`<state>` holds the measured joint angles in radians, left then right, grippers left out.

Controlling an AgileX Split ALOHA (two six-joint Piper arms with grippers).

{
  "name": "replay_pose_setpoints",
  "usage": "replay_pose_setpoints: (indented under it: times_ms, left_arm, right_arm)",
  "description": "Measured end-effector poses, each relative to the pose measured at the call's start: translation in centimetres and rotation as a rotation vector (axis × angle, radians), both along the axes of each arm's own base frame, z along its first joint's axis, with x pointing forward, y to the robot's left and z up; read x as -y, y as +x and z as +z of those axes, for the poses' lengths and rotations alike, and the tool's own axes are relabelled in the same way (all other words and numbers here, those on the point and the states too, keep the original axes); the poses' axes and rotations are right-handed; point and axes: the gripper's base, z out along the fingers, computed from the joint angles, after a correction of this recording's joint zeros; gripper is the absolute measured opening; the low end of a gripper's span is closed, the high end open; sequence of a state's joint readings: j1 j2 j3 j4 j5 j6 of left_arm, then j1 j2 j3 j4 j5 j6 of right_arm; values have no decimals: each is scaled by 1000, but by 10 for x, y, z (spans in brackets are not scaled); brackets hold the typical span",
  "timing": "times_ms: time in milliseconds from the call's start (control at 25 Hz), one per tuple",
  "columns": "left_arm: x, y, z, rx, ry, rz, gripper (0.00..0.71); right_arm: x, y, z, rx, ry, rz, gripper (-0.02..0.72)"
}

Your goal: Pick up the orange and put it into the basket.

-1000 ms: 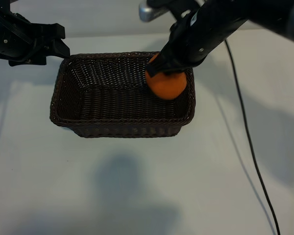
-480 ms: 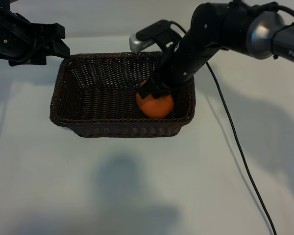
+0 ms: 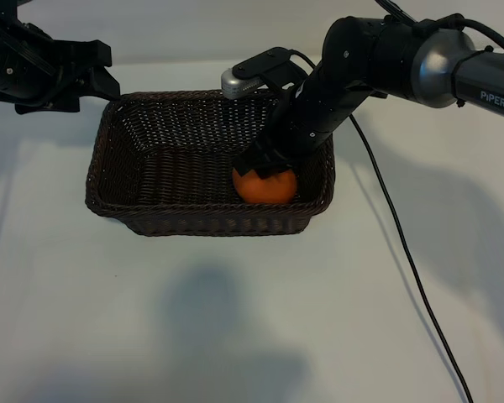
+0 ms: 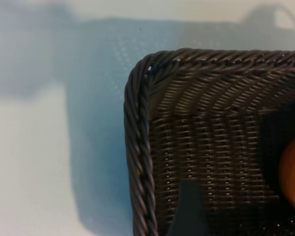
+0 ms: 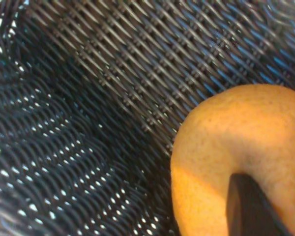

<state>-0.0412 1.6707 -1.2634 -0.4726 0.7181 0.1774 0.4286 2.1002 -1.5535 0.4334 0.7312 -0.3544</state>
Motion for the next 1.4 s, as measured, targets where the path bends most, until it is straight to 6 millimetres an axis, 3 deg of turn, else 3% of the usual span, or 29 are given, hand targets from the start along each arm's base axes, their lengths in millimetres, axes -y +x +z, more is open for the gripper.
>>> replay_pose_setpoints:
  times_ms: [240,360,520,840,1200,1400]
  left_arm:
    - [0,0,0,-1,0,0,590]
    - [0,0,0,-1,0,0,590]
    - [0,0,0,-2,-1,-1,590]
    - [0,0,0,-3,-1,-1,589]
    - [0,0,0,-2,1,-5,589]
    - [0,0,0,-2,1,-5,589]
  right_arm:
    - [-2,-1,4,-29,20,2,557]
    - [-5,1,16,-37,31,17,658]
    - [-9,5,38,-46,54,28,662]
    - [-2,8,78,-70,-79,59,565]
    - [11,10,100,-11,-205,24,558]
    - [16,1,128,51,-192,18,558]
